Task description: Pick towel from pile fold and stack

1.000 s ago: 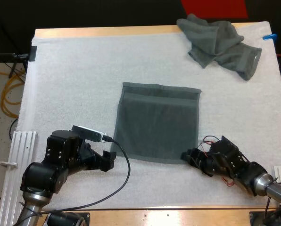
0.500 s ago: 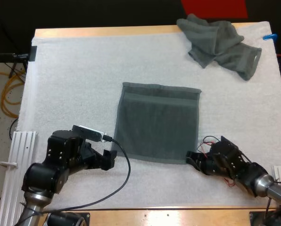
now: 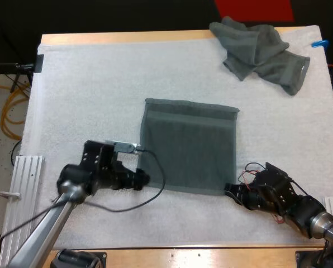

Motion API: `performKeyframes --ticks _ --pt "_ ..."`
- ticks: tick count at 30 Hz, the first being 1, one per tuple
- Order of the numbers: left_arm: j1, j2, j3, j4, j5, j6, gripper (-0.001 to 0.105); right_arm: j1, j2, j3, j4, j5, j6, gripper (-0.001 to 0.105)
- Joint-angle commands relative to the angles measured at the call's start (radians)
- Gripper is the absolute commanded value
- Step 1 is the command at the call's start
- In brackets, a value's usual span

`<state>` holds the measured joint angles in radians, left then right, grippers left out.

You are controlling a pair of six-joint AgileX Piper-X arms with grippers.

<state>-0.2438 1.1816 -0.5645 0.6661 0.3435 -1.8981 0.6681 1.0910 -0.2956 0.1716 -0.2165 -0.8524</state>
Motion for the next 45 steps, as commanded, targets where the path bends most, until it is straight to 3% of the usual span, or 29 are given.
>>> performKeyframes --ticks 1,7,11,17,19,21,23,28,32,35,39,45 --pt "0.0 0.037 0.0 -0.034 0.043 -0.019 0.08 0.0 -0.007 0.0 0.013 0.003 -0.012 0.0" --pt "0.0 0.198 -0.004 -0.09 0.106 -0.068 0.078 0.0 -0.007 0.0 0.013 0.003 -0.012 0.0" --pt "0.0 0.24 -0.004 -0.122 0.156 -0.087 0.066 0.0 -0.007 0.0 0.014 0.003 -0.012 0.0" --pt "0.0 0.244 -0.005 -0.133 0.162 -0.102 0.027 0.0 -0.007 0.0 0.024 0.003 -0.013 0.0" --pt "0.0 0.244 -0.005 -0.127 0.162 -0.102 0.009 0.0 -0.007 0.0 0.035 0.003 -0.031 0.0" --pt "0.0 0.242 -0.005 -0.118 0.162 -0.092 0.0 0.0 -0.008 -0.001 0.048 0.002 -0.052 0.0" --pt "0.0 0.224 -0.01 -0.085 0.162 -0.082 0.0 0.0 -0.019 -0.012 0.086 -0.009 -0.061 0.0" --pt "-0.02 0.059 -0.015 0.151 0.183 -0.015 0.0 0.002 -0.126 -0.066 0.299 -0.005 -0.129 0.0" --pt "-0.05 -0.085 -0.011 0.205 0.186 -0.029 0.0 0.002 -0.228 -0.098 0.39 0.002 -0.156 0.0" --pt "-0.047 -0.131 -0.011 0.166 0.186 -0.076 0.0 0.001 -0.269 -0.104 0.387 0.015 -0.125 0.0" --pt "0.004 -0.093 -0.011 0.02 0.189 -0.182 0.0 -0.003 -0.235 -0.103 0.319 0.089 -0.055 0.0" --pt "0.078 0.064 -0.011 -0.224 0.338 -0.302 0.0 -0.092 -0.083 -0.103 0.104 0.1 -0.03 0.0"
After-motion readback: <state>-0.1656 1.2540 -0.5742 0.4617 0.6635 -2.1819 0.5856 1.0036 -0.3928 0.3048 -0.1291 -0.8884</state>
